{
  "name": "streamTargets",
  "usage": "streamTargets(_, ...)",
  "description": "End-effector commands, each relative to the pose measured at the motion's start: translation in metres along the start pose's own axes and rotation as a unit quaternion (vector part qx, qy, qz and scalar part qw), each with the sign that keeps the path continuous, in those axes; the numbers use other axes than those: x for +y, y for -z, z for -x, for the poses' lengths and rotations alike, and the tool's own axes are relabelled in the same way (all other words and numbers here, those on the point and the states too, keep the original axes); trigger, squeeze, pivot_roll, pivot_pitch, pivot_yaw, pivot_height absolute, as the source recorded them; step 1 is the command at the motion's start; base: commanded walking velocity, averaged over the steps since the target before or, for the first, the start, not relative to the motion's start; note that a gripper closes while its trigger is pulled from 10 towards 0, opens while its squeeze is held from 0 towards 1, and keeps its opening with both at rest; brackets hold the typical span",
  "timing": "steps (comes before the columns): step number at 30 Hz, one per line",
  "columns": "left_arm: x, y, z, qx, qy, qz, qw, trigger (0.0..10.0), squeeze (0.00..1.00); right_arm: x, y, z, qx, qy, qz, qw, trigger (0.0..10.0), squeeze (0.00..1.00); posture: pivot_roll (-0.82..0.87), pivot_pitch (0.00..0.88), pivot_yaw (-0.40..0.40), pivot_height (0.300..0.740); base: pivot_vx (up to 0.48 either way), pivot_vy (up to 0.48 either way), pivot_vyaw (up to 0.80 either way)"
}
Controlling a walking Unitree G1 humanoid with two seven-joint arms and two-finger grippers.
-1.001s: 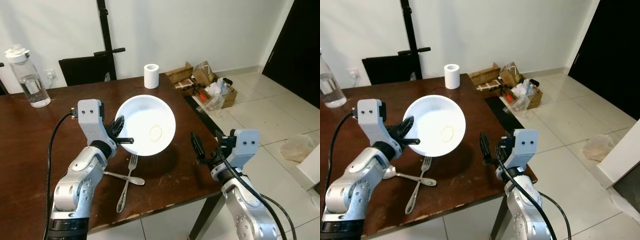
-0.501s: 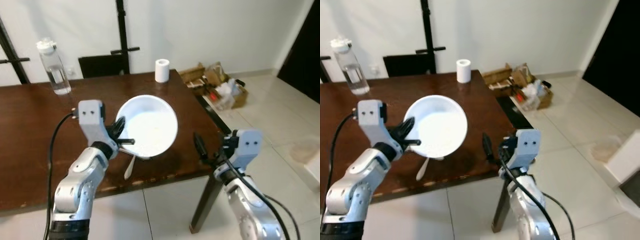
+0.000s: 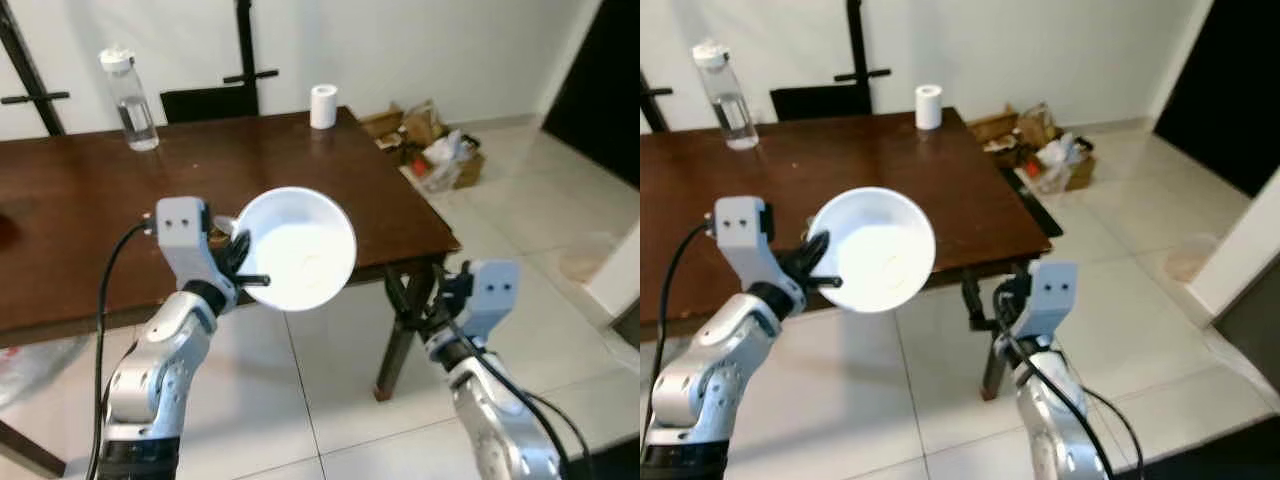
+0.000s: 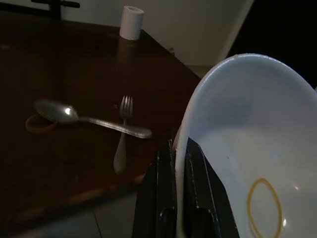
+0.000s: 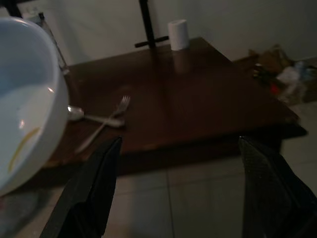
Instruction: Setting the table
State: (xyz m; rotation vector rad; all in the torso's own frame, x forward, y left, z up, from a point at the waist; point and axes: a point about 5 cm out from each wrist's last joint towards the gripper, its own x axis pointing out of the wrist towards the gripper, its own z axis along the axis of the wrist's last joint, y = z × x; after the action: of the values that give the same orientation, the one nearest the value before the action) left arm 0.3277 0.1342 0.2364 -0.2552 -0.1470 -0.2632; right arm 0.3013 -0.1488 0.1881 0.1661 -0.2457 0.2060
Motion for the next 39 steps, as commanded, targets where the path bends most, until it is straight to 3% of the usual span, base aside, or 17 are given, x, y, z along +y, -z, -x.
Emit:
streamTargets(1, 0.0073, 0.0043, 0.004, 0.008, -0.013, 0.003, 1.0, 10.0, 0.0, 0.0064, 0.0045, 0.0008, 0.008, -0.008, -0.009, 1.0, 10.0, 0.0, 0.01, 0.079, 0.083, 0.74, -0.435, 0.0, 0.0)
streamTargets(20, 0.0072, 0.0047, 0.0033, 0.01, -0.012, 0.004, 1.0, 10.0, 0.0, 0.0075, 0.0052, 0.0006, 0.008, -0.01, -0.01, 1.0, 10.0, 0.0, 0.01, 0.079, 0.085, 0.74, -0.42, 0.0, 0.0)
streamTargets(35, 0.0059, 0.0068, 0.0019, 0.015, -0.012, 0.012, 1.0, 10.0, 0.0, 0.0065, 0.0061, 0.0, 0.015, -0.013, -0.003, 1.0, 10.0, 0.0, 0.0, 0.066, 0.085, 0.74, 0.0, 0.0, 0.0)
streamTargets(39, 0.0051, 0.0079, 0.0021, 0.018, -0.012, 0.009, 1.0, 10.0, 0.0, 0.0073, 0.0072, 0.0003, 0.017, -0.018, 0.003, 1.0, 10.0, 0.0, 0.0, 0.065, 0.087, 0.74, 0.0, 0.0, 0.7)
